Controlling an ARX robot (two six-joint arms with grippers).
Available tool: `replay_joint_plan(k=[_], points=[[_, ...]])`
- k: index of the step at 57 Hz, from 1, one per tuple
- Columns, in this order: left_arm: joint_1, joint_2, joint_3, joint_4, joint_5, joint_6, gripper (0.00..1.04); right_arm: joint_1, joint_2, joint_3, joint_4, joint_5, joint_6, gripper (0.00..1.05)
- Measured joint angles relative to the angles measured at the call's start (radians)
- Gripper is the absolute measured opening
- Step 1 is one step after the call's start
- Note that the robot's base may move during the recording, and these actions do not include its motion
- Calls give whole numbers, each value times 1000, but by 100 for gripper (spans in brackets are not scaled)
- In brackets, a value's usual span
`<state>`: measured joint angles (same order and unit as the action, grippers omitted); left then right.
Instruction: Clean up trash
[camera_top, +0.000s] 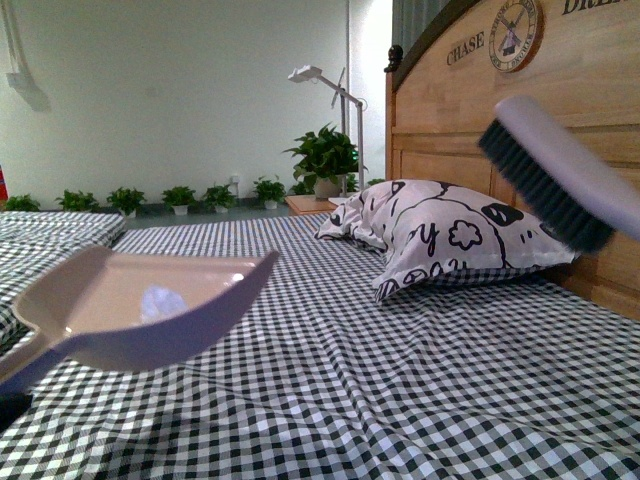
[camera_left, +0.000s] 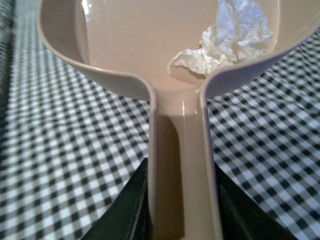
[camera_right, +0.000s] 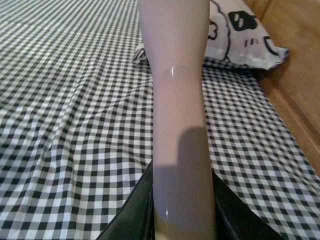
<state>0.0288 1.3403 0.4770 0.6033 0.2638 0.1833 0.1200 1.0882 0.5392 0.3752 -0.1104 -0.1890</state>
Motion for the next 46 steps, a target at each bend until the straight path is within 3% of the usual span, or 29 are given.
replay_joint_plan(k=[10,22,46], points=[[-61,-160,-72,18,-145,38,28,-68,-175,-12,-122,-65,103,20],[-129,-419,-137,-79,-288,39,28,-138,-429,-28,-300,-301,172,20],[-203,-836,-202,-280,-499,30,28,-295,-712,-60,-448,-558,259,20]])
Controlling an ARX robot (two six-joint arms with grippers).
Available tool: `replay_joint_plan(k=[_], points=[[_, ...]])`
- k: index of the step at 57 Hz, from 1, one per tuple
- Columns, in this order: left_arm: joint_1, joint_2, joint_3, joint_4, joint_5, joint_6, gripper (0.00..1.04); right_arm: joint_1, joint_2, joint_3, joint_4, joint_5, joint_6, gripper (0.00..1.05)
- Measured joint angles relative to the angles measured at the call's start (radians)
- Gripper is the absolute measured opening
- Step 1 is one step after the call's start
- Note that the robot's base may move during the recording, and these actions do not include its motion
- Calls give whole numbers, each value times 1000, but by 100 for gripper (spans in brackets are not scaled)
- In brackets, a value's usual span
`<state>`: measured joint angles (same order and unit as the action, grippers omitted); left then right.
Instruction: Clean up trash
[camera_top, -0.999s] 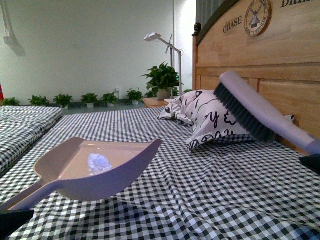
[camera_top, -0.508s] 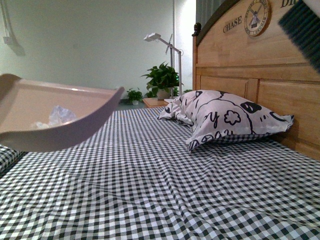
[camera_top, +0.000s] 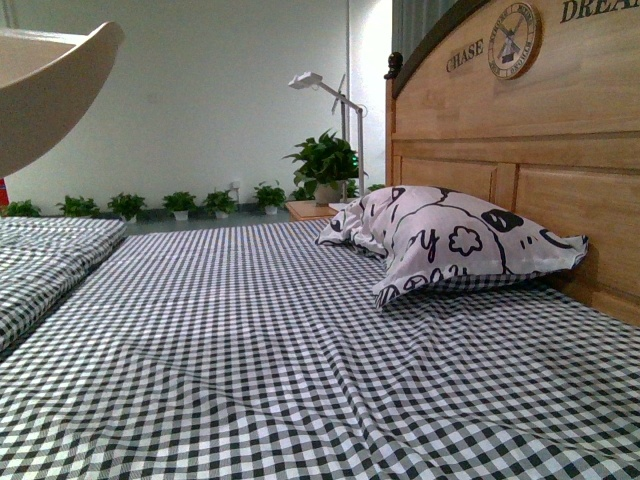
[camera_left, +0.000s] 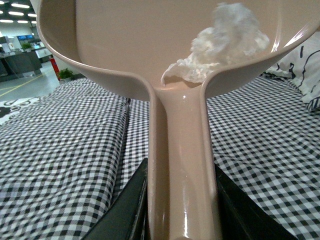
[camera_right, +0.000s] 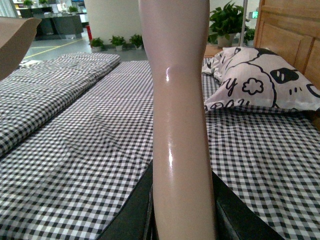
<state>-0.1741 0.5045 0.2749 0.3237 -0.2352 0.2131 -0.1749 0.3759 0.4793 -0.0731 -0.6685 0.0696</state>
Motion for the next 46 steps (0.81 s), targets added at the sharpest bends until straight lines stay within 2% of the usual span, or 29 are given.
replay_joint_plan(k=[12,29,46], points=[[-64,-73,-74,-45,-52,-26,28,-18,-29,-16,-8,-23,35,20],[-94,-139,-143,-76,-74,-68,28,130,-32,-25,-11,159,43,20],[-94,-142,-143,-76,-72,-73,28,152,-32,-29,-12,175,39,20]])
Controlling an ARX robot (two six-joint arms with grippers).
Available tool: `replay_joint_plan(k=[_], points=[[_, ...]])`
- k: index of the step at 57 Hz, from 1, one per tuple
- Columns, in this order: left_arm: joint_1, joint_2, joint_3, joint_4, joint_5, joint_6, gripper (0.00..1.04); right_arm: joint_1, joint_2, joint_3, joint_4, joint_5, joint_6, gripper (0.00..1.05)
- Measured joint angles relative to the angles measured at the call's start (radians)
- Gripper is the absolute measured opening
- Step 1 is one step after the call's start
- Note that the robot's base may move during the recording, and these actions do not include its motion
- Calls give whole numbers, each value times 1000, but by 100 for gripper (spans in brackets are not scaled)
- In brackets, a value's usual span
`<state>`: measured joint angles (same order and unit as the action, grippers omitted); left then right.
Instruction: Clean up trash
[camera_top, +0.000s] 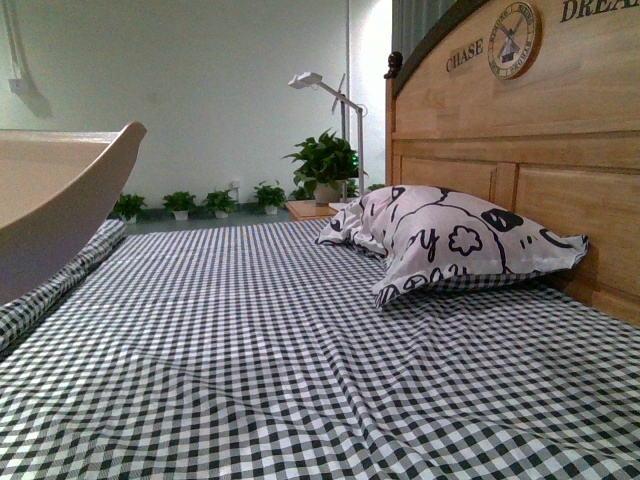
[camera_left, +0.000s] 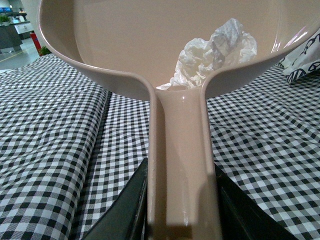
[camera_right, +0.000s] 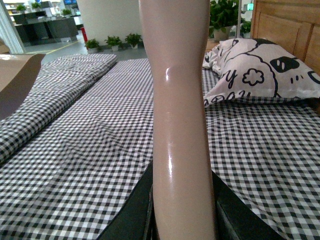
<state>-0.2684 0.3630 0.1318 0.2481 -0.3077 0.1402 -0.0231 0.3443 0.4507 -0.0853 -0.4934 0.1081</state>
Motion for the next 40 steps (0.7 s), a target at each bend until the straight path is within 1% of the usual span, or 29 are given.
replay_joint_plan(k=[40], points=[[0,0,0,0,0,0,28,0,0,0,0,0,0,20]])
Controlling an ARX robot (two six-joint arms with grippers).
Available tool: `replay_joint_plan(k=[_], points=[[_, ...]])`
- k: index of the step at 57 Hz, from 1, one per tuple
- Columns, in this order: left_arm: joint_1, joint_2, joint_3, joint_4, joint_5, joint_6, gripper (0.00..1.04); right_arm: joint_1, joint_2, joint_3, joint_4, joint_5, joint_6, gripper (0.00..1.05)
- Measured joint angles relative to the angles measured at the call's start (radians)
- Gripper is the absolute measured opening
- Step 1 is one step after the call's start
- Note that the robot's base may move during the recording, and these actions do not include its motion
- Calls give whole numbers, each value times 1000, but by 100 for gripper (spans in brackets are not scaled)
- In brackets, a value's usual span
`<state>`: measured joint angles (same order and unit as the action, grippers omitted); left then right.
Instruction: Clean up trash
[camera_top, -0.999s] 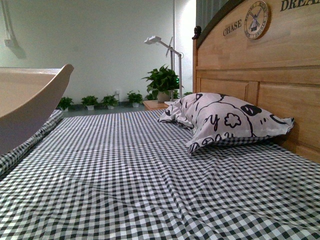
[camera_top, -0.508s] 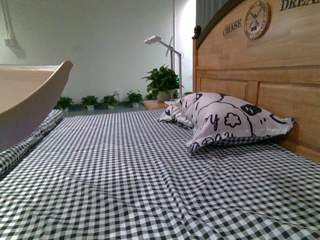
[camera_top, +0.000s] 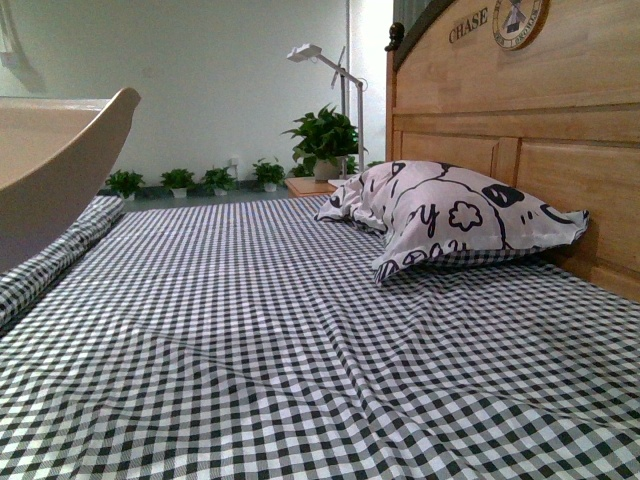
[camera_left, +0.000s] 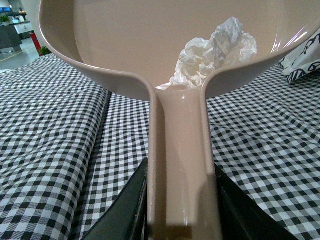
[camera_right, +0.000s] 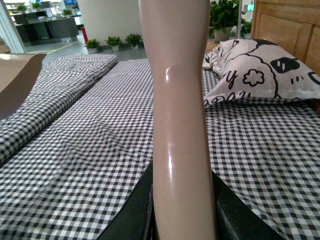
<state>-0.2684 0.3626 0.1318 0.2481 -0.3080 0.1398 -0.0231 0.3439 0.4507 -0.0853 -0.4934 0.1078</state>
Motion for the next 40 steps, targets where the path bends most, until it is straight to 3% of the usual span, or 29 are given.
replay_joint_plan(k=[40], points=[[0,0,0,0,0,0,28,0,0,0,0,0,0,20]])
